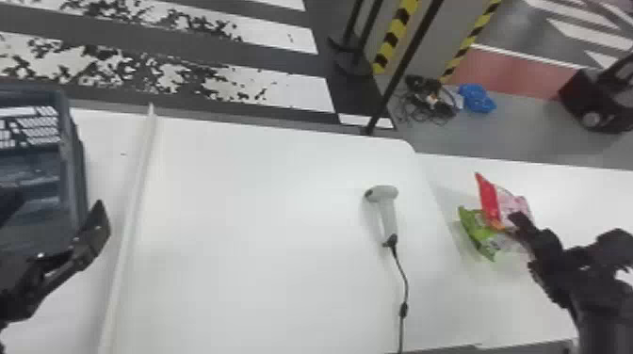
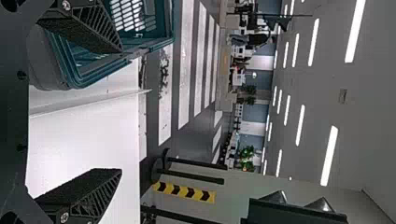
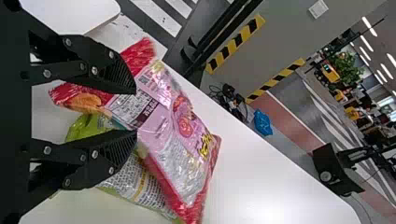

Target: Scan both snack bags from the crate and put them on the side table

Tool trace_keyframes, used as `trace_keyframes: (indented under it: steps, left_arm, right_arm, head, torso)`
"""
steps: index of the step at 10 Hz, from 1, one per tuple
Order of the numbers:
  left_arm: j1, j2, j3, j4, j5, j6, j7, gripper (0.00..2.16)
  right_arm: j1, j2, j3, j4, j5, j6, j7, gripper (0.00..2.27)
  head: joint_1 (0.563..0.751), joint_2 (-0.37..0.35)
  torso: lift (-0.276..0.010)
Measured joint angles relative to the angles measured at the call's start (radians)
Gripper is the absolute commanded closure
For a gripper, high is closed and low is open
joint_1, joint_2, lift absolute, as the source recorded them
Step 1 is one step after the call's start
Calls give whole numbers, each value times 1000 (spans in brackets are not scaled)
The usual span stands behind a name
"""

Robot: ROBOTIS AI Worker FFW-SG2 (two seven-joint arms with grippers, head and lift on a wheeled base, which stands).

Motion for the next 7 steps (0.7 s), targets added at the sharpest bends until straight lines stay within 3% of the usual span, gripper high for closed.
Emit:
trace_keyframes:
  steps: [2,4,7]
  left_arm:
    - [0,0,0,-3,-1,0,1,87]
    - [-1,-4,-7,-7,-5,2,2,87]
    - [-1,-9,-17,-17,-11,2,13,87]
  right_arm:
    - [75,30,45,-125,13,-70,-31,60]
    - [192,112,137,-351,89,-202,-44,63]
    - [389,222,365,-663,264,-449,-75,63]
  head:
    - [695,-350]
    - [695,-350]
    - [695,-350]
  torso:
    - [-87]
    - [-87]
    - [-87]
